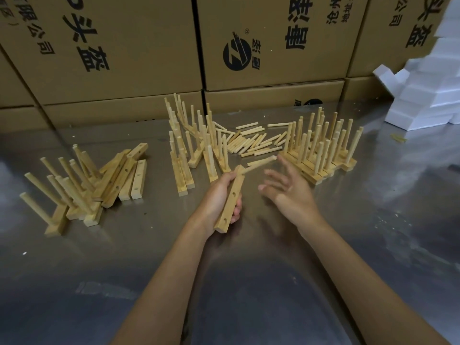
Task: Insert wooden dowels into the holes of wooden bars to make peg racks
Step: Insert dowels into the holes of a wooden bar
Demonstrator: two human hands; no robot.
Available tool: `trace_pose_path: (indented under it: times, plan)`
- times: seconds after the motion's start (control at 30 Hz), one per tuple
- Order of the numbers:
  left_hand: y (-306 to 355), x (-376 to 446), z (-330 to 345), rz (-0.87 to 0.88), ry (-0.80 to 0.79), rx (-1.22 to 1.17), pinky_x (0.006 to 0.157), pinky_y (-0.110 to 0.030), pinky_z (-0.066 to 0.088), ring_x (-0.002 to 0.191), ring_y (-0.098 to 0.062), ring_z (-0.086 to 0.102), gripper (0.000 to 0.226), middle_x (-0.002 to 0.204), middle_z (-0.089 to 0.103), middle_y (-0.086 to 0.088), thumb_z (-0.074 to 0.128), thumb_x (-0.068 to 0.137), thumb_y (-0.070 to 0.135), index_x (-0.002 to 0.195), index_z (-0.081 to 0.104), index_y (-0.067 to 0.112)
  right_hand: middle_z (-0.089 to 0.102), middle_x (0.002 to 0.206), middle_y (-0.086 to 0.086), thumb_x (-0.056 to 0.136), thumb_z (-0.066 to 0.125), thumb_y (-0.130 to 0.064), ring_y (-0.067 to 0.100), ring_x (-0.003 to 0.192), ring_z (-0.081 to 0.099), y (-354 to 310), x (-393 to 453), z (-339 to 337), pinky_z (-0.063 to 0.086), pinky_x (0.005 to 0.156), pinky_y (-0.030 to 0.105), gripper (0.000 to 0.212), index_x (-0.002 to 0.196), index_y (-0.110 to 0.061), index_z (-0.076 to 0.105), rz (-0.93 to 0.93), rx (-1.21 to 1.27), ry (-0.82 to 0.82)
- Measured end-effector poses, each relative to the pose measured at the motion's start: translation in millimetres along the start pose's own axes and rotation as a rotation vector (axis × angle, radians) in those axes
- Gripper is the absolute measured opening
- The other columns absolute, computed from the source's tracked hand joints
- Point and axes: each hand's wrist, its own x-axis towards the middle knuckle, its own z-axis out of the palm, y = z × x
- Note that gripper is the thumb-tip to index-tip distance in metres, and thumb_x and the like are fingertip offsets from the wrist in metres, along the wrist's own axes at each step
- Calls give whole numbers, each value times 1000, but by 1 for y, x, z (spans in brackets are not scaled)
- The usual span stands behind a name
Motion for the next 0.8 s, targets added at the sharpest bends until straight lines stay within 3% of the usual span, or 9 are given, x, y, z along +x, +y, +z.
trace_pose_path:
  times: [0.1,0.27,0.37,0.5,0.6,0.67,0.73,0.8]
  plan:
    - [1,1,-7,27,-56,-127,34,-20,33,38,-12,39,44,54,43,-2,35,105,37,113,65,6,58,136,3,94,57,-1,17,125,55,11,21,-3,40,100,20,60,148,-20,42,-91,-414,70]
    - [3,1,-13,60,-121,-229,34,-19,31,40,-13,39,44,56,42,-3,36,103,35,116,66,4,49,148,10,98,48,-11,30,136,42,19,77,5,35,114,39,52,149,-18,43,-197,-867,-19]
    - [5,1,-15,59,-126,-278,34,-20,31,46,-13,41,44,61,44,-4,39,103,36,121,66,7,59,131,10,99,48,-16,29,124,46,21,91,11,38,106,40,34,128,-17,65,-211,-1017,-22]
    - [6,2,-15,52,-82,-319,33,-19,32,48,-12,41,44,63,40,-2,41,103,36,123,66,6,58,115,4,96,53,-23,26,113,43,17,66,12,33,94,39,26,113,-18,72,-396,-1251,102]
    - [5,4,-14,57,-33,-320,33,-18,31,46,-11,38,45,63,38,-1,40,103,36,126,64,5,66,101,-1,94,51,-24,25,103,54,6,29,10,33,89,38,20,108,-25,65,-461,-1181,36]
    - [3,5,-13,58,-5,-317,34,-18,29,47,-11,36,46,63,36,-1,39,104,36,128,62,5,69,83,-5,94,52,-26,23,80,63,-7,7,9,43,80,35,15,106,-27,60,-463,-1029,13]
    - [3,6,-12,60,13,-319,36,-19,28,48,-11,35,46,63,36,-1,39,104,37,128,62,5,65,75,-13,92,58,-30,15,66,62,-21,-12,7,48,65,30,12,103,-31,64,-492,-877,24]
    - [2,5,-11,72,19,-312,36,-20,29,49,-11,36,45,63,37,-1,40,105,37,125,65,6,59,73,-16,90,62,-32,9,67,58,-33,-23,7,44,59,27,15,103,-33,70,-555,-855,1]
